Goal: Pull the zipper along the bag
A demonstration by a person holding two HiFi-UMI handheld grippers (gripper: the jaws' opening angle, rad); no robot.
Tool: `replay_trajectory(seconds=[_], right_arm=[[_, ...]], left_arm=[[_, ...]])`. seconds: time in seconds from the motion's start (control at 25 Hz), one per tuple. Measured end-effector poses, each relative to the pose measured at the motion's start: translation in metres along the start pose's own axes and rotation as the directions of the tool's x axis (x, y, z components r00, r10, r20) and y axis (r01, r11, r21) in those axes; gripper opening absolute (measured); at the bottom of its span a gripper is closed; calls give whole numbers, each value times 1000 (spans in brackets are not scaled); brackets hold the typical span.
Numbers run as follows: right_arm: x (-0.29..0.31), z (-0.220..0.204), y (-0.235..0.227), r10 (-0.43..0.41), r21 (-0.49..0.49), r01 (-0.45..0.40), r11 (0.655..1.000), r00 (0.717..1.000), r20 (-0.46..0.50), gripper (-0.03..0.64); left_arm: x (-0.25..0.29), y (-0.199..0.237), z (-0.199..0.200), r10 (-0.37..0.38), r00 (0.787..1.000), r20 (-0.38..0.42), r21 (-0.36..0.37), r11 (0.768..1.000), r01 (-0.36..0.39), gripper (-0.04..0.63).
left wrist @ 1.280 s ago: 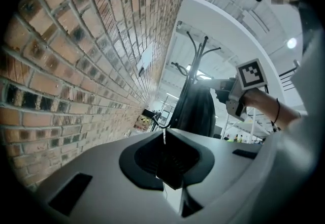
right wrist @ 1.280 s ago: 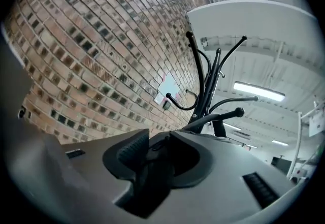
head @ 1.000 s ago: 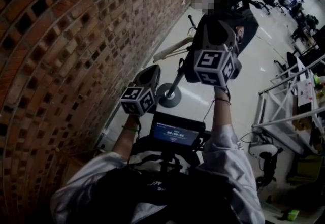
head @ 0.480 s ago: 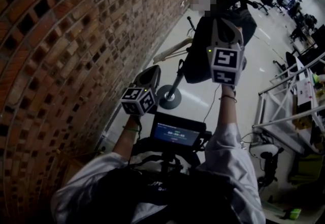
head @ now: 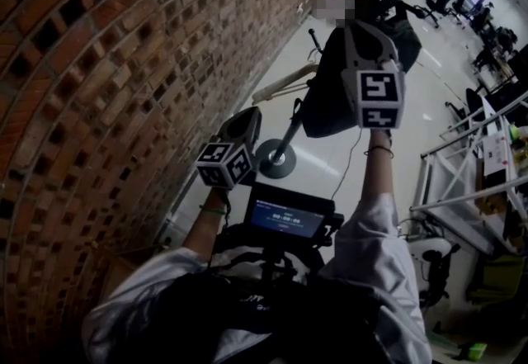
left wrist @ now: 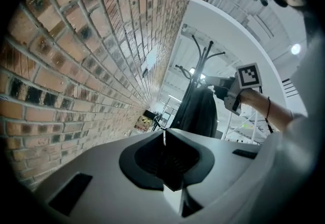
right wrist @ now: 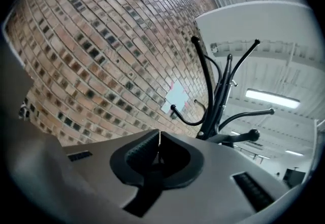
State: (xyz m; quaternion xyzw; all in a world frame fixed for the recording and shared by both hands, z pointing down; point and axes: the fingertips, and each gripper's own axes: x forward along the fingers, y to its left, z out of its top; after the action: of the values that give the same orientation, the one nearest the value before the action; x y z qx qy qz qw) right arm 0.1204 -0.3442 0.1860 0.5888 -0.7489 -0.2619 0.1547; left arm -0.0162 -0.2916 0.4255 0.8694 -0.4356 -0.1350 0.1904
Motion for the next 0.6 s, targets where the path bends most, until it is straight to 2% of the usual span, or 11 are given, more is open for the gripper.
replay_trajectory(seconds=[0.04, 0.12, 0.24, 0.4, 0.48, 0.6], right_arm=[[0, 0, 3, 12, -6, -12, 1000, 1000, -1, 8], [2, -1, 3, -20, -76, 18, 997, 1000, -19, 8], [7, -9, 8, -24, -190, 10, 982, 997, -69, 8], [8, -25, 7, -57, -285, 15, 958, 989, -138, 8], [6, -27, 5, -59, -275, 17, 961, 988, -144, 8], [1, -24, 4, -32, -197, 9, 980, 993, -110, 6]], left_arm=[[-1, 2, 1, 4, 1000, 0, -3, 1000, -4, 18], [-1, 6, 1, 12, 1000, 2, -7, 1000, -12, 18], [-3, 11, 4, 25, 1000, 10, -21, 999, -24, 18], [-3, 14, 5, 45, 999, 5, -30, 999, -45, 18], [-3, 15, 5, 41, 999, 8, -28, 999, -41, 18], [-2, 16, 4, 36, 999, 9, -29, 999, -36, 18]])
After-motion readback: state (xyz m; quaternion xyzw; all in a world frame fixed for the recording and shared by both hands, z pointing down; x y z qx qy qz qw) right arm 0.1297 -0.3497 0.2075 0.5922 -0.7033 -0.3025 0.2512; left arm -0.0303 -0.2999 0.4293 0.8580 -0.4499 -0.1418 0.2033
